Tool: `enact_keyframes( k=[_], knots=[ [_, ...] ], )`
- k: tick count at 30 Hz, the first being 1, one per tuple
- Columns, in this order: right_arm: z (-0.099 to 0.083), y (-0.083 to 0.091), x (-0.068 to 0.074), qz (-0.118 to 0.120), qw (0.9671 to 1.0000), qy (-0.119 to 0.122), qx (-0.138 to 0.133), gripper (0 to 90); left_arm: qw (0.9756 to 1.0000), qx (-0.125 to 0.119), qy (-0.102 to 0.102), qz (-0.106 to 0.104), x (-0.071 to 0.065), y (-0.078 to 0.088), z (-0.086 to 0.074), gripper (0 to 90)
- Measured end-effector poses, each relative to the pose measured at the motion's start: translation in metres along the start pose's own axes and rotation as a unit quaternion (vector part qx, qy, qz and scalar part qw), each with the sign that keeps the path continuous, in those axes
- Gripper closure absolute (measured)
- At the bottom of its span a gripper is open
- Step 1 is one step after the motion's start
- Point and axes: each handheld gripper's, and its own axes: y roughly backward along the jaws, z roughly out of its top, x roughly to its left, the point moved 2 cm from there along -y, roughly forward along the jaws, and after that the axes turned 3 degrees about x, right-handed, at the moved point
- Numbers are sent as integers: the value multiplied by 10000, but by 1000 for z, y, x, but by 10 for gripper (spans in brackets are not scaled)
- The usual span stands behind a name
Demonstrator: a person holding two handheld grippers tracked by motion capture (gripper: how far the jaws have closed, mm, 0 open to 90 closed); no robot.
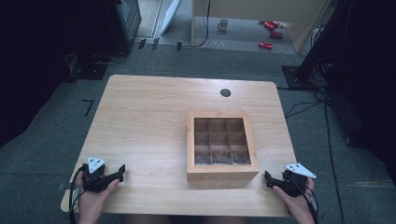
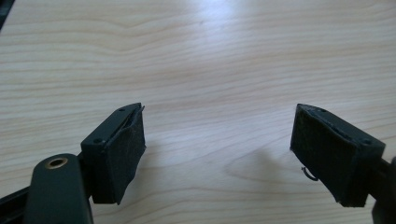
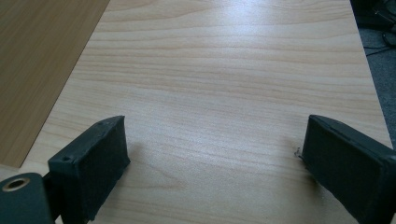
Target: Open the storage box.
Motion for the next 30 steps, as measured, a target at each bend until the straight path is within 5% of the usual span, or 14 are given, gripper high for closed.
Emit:
enact_keyframes(
  k=[7,15,24,30],
  knots=[
    [0,0,0,-7,10000,10,11,68,9992,-309,-94,-229,-22,13,12,187],
    [1,-1,0,-6,10000,11,7,68,9956,-459,-395,-711,-69,18,21,196],
    [1,-1,0,-10,10000,9,8,70,9873,-432,-739,-1336,-120,19,20,211],
    [1,0,-1,11,10000,-26,-16,75,9818,-378,-957,-1594,-143,18,17,221]
  ],
)
